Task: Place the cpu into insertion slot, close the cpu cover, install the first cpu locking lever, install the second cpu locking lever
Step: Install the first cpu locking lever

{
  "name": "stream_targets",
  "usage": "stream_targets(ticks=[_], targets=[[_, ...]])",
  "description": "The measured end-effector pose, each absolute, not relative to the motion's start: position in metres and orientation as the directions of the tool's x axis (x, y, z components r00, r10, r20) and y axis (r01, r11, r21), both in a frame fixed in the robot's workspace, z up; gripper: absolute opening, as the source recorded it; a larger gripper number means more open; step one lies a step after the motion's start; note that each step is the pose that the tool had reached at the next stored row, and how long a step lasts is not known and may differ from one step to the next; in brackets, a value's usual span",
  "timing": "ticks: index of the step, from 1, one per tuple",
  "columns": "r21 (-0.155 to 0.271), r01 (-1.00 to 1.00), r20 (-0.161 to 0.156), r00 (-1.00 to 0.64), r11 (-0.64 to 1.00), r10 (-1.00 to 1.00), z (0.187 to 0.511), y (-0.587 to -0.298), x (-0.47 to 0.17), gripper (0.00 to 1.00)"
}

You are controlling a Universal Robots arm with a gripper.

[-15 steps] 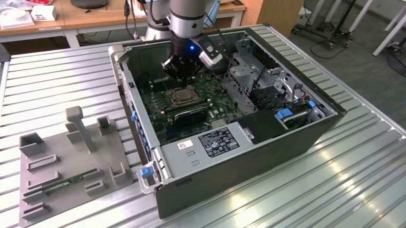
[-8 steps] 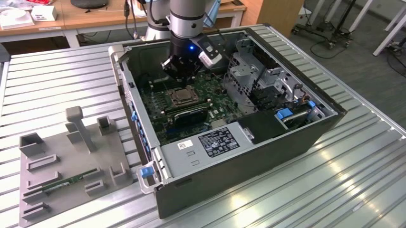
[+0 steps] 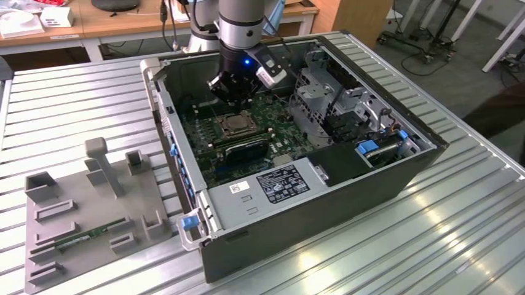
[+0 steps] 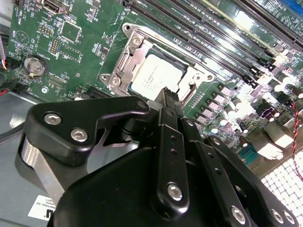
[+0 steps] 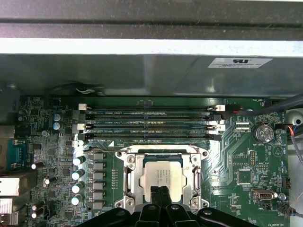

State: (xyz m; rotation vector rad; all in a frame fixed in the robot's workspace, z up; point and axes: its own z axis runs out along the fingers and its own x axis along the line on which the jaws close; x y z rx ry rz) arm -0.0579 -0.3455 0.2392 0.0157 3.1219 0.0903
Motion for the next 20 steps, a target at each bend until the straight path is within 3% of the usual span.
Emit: stream_targets(ticks=[20], targets=[[0.058, 0.01, -0.018, -1.0, 0.998, 0.011, 0.238, -0.345, -0.084, 0.11]])
